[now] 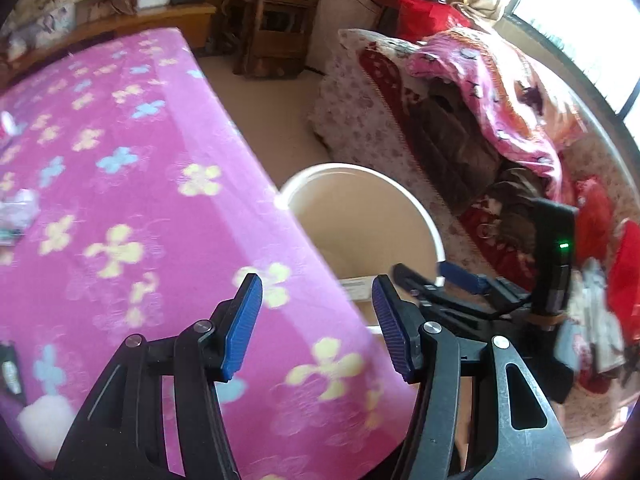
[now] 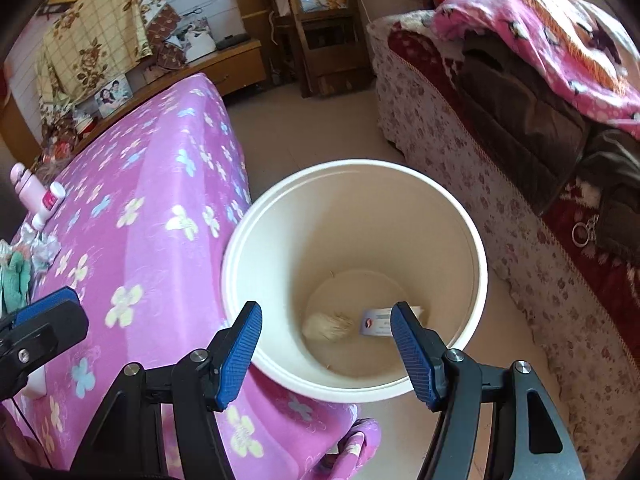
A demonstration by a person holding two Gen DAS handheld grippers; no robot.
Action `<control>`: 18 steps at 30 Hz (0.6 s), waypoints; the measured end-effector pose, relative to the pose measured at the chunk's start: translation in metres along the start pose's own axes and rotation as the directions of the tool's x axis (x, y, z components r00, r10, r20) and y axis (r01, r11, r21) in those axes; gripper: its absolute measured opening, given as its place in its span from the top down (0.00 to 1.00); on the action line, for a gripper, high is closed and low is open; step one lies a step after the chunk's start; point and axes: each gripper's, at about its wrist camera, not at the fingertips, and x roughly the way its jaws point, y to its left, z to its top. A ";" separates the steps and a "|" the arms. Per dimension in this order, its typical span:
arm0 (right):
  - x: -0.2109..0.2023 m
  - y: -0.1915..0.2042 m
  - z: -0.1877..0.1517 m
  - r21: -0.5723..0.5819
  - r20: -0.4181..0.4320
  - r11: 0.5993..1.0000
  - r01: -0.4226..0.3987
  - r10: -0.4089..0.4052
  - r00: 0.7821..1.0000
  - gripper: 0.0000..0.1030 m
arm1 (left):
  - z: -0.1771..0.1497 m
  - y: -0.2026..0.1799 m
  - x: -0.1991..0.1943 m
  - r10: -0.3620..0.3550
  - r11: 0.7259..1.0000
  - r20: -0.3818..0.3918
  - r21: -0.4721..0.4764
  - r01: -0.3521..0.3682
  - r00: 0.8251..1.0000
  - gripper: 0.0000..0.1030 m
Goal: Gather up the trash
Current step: 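Move both tools back over the trash on the table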
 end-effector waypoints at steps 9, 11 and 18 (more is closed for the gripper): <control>-0.026 0.041 -0.003 -0.057 0.046 0.998 -0.025 0.028 0.999 0.33 | -0.017 0.024 -0.038 0.159 0.987 0.079 0.016 -0.161 0.984 0.46; -0.032 0.052 -0.004 -0.067 0.052 0.997 -0.038 0.042 0.998 0.33 | -0.020 0.030 -0.046 0.186 0.982 0.097 0.015 -0.188 0.978 0.46; -0.048 0.089 -0.009 -0.109 0.071 0.991 -0.079 0.087 0.994 0.32 | -0.034 0.064 -0.081 0.258 0.966 0.146 -0.049 -0.253 0.955 0.46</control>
